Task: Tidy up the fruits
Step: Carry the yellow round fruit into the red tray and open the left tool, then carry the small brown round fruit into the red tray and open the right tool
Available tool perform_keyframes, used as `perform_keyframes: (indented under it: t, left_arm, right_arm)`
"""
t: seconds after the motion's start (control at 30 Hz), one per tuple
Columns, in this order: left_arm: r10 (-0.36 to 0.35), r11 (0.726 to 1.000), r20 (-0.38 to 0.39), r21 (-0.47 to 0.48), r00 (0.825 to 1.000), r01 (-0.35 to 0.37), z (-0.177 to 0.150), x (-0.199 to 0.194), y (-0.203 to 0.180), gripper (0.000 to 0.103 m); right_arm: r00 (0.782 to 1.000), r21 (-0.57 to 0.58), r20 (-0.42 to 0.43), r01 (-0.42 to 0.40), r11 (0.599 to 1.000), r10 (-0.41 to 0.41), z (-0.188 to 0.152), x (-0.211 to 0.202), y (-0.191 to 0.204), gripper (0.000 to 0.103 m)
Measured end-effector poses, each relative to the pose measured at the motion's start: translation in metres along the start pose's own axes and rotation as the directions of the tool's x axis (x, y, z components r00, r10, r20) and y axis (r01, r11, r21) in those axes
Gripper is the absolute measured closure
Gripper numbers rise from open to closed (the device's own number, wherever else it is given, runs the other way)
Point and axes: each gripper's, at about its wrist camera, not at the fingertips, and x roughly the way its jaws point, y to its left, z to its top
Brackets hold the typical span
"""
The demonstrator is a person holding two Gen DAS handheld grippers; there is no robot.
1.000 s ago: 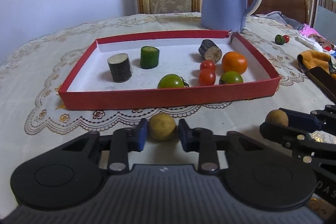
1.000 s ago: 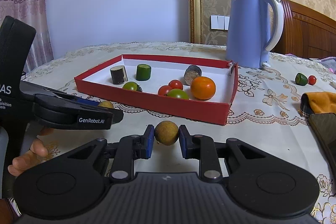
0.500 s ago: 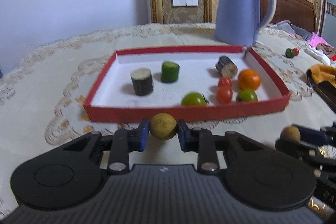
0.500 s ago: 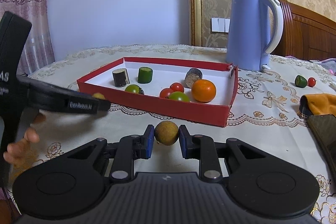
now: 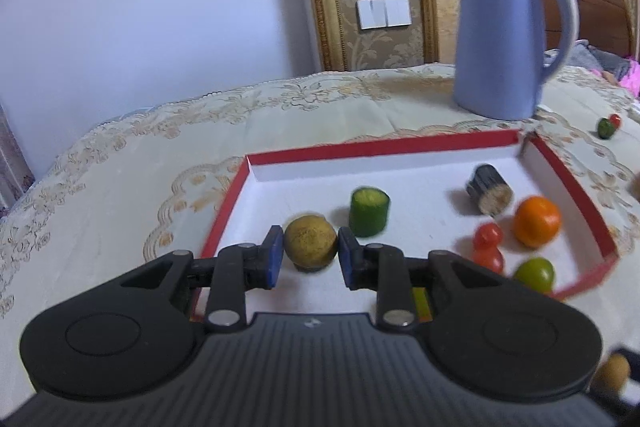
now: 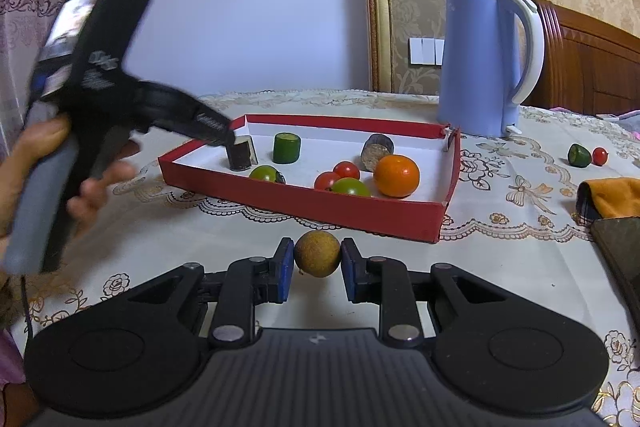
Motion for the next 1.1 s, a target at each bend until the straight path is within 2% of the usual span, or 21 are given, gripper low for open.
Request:
perform_keyframes:
  t: [0.27,0.47,0.67,0.73,0.8,0.9,1.1]
  left_arm:
    - [0.048,0.999,-0.052,0.007,0.997,-0.048,0.025,0.047,-0.005,0.077]
    - [0.066,0.998,-0.079,0.02,0.995,-0.064,0.03,0.067,-0.012,0.076]
    - [0.074,0.997,-0.065,0.024,0.995,-0.072,0.028,0.066,-0.015,0.06]
    - [0.079,0.997,-0.055,0.03,0.995,-0.077,0.027,0.061,-0.014,0.059]
    - [0.087,0.996,-0.05,0.032,0.995,-0.086,0.025,0.055,-0.012,0.051]
    - [0.094,0.995,-0.04,0.022,0.995,-0.093,0.017,0.04,-0.002,0.042]
    - [0.097,0.993,-0.008,-0.06,0.995,-0.097,-0.017,-0.008,0.027,0.024]
  right_arm:
    - [1.0,0.01,0.002,-0.016,1.0,0.016,-0.002,0.0,-0.003,0.078]
    - [1.0,0.019,0.003,-0.012,1.0,0.012,-0.001,-0.001,-0.007,0.078]
    - [1.0,0.017,0.005,-0.009,1.0,0.008,-0.001,-0.002,-0.005,0.078]
    - [1.0,0.017,0.004,-0.009,1.0,0.009,-0.001,-0.002,-0.005,0.078]
    - [1.0,0.014,0.002,-0.011,1.0,0.011,-0.001,-0.001,-0.003,0.078]
    - [1.0,0.009,0.0,-0.013,1.0,0.013,-0.001,0.001,-0.001,0.078]
    - [1.0,-0.017,0.013,-0.002,1.0,0.002,0.007,0.002,0.001,0.078]
